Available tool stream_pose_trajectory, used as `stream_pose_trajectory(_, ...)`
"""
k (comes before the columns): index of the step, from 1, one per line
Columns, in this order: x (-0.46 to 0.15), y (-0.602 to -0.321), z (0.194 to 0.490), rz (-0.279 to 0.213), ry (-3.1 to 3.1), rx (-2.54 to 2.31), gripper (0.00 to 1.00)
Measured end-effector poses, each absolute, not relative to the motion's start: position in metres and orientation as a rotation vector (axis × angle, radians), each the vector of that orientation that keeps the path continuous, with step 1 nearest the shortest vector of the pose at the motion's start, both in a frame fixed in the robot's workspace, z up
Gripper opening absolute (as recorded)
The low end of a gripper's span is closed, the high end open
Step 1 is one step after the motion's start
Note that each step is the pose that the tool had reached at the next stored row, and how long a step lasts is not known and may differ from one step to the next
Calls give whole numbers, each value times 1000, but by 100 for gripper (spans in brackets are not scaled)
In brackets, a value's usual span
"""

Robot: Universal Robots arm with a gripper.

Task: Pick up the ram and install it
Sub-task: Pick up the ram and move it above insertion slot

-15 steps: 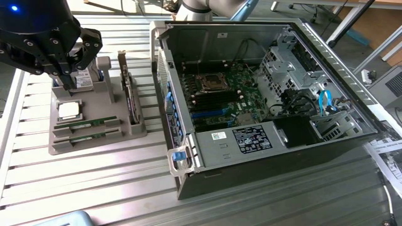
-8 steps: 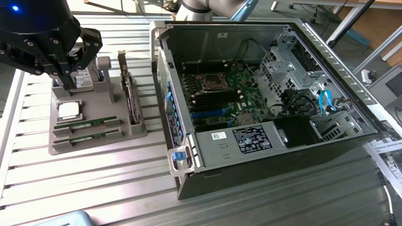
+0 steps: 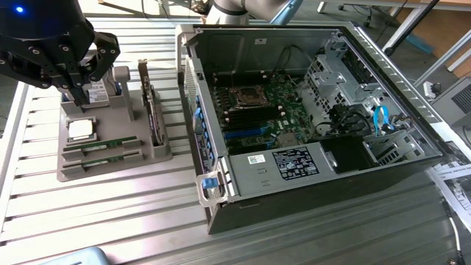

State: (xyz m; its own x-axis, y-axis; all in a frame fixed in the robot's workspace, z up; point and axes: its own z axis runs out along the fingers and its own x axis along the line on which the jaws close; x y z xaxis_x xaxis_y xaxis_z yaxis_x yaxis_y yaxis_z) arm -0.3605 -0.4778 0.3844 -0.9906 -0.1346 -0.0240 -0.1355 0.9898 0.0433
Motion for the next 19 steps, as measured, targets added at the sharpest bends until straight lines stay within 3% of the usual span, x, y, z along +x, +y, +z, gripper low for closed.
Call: stream_pose_trajectory(19, -360, -478, 384, 69, 3105, -319, 11)
